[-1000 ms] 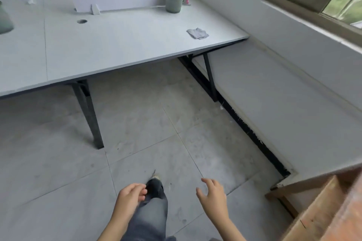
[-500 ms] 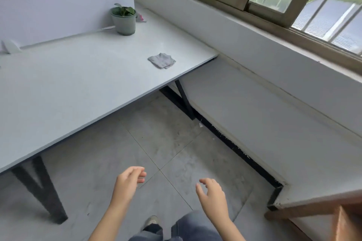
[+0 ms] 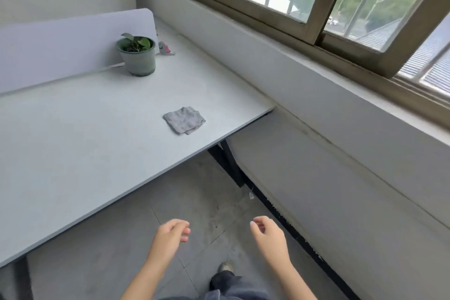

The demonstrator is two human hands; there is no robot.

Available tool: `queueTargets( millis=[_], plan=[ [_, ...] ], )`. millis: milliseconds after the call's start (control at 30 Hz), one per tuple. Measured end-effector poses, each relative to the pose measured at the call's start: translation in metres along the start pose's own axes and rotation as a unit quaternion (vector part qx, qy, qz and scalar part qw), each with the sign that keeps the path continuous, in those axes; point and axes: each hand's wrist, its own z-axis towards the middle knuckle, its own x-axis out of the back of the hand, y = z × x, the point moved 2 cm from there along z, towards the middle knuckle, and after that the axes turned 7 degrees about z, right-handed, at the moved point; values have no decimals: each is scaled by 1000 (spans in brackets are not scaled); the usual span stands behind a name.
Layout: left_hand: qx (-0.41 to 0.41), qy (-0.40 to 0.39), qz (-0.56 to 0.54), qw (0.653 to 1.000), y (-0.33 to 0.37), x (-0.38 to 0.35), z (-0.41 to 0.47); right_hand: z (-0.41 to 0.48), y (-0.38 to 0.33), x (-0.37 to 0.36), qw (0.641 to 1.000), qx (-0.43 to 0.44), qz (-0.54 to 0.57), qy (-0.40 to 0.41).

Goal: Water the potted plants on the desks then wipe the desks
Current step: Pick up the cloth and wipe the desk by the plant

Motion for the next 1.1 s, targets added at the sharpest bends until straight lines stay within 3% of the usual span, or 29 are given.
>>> queueTargets(
  millis=[133,333,433,567,633,700,833,1000,1100],
  plan=[
    [-27,10,28,999,32,-28,28,56,-17,21,1000,7,-5,-27],
    [62,108,-51,991,31,-14,60,114,-32,3,989,29,-81,-120],
    [57,161,-67,983,45,-4,85,151,-73,-12,976,112,-135,-129],
    [3,220,-90,971,87,10,131,199,-153,-48,932,269,-181,-164],
    [-17,243,-83,966,108,18,160,225,-185,-70,915,299,-203,-180],
    [-21,263,-56,963,126,25,188,248,-210,-90,893,347,-232,-167],
    [-25,350,85,933,143,42,240,280,-232,-124,843,362,-336,-215],
    [16,374,192,907,148,39,288,322,-222,-136,775,369,-446,-252],
    [16,376,244,894,154,27,306,355,-229,-127,781,360,-446,-247]
  ],
)
